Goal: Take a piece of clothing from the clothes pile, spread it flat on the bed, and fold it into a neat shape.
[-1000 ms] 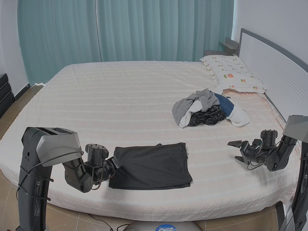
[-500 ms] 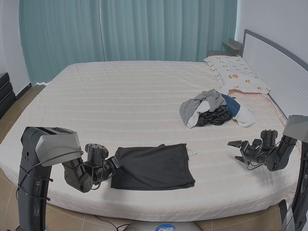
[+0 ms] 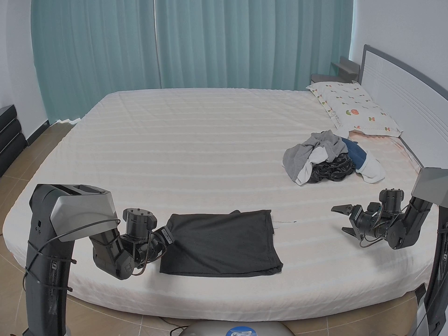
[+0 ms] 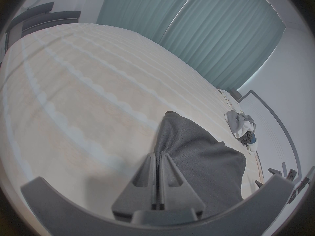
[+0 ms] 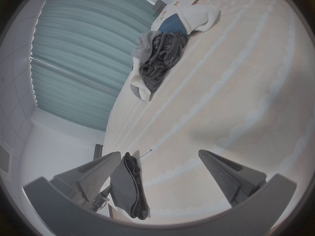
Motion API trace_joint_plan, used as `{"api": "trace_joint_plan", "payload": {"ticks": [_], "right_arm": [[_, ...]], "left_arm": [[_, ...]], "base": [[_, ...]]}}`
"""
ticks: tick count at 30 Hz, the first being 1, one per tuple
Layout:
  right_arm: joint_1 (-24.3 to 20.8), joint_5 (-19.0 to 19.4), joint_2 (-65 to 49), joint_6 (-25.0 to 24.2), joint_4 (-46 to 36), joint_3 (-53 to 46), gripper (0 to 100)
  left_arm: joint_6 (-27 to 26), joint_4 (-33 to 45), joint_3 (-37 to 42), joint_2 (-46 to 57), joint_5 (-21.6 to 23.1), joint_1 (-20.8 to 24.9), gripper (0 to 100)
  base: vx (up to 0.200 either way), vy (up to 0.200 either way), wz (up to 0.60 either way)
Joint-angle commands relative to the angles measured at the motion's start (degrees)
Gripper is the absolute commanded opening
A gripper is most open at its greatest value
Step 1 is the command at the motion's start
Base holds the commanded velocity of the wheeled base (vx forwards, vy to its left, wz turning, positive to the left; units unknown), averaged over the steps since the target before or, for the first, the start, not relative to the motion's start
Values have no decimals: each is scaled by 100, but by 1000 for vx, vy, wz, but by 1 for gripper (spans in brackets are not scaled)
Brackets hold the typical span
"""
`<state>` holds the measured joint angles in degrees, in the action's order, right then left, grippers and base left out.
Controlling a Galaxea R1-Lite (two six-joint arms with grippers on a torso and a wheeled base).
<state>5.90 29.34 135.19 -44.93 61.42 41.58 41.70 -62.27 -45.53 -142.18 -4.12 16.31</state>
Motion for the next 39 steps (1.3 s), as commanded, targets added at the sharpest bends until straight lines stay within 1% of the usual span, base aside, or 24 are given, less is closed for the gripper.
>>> {"api": "trace_joint_plan", "payload": {"ticks": [1, 33, 39], "right_arm": [[-1, 1, 7, 2, 2, -1, 100], [-1, 1, 7, 2, 2, -1, 100], [-1, 1, 7, 2, 2, -1, 100]], "left_arm": [[4, -4, 0, 6, -1, -5, 0], [4, -4, 88, 6, -1, -31, 0], [4, -4, 264, 59, -1, 30, 0]], "base": [[0, 200, 0], [0, 200, 0], [0, 0, 0]]}}
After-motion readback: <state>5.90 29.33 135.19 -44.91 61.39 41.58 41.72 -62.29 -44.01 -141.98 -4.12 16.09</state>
